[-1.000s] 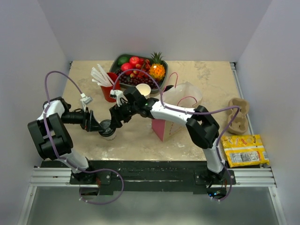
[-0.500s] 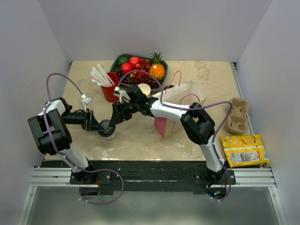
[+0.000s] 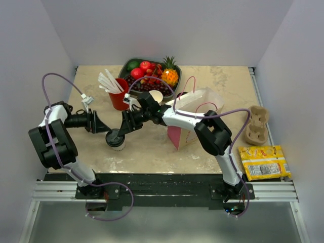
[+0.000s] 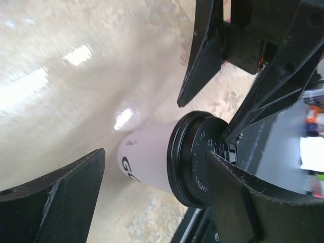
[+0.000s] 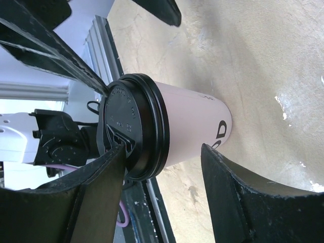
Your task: Pack the takeout coffee
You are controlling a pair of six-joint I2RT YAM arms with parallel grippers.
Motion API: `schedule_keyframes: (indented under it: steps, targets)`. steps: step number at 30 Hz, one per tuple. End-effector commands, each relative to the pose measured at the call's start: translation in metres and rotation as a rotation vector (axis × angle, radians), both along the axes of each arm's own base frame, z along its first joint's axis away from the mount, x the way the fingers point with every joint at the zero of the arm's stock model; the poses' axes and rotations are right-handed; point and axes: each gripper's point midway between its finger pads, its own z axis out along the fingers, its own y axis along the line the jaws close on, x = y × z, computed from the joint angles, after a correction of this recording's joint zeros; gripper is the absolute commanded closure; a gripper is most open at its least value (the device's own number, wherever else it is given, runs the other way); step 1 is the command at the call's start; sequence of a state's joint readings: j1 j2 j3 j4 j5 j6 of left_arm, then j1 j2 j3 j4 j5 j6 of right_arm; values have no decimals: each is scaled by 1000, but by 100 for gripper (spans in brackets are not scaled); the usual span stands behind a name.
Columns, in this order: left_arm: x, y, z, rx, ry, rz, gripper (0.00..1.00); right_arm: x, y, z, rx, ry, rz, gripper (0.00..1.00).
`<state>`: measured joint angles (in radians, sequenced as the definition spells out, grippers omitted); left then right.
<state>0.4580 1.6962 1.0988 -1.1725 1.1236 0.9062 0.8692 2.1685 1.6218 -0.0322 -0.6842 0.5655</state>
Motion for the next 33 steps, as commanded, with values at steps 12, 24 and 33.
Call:
schedule_keyframes:
  steps: [12,24,33]
  targets:
    - [30,24,-49,148,95,200,19,0,-5,-20,-50,17,-2,37]
    - [2,65,-104,481,386,328,22,-3,-7,-29,-61,39,-1,41]
    - [23,31,-45,295,116,236,18,2,4,-5,13,-33,25,41]
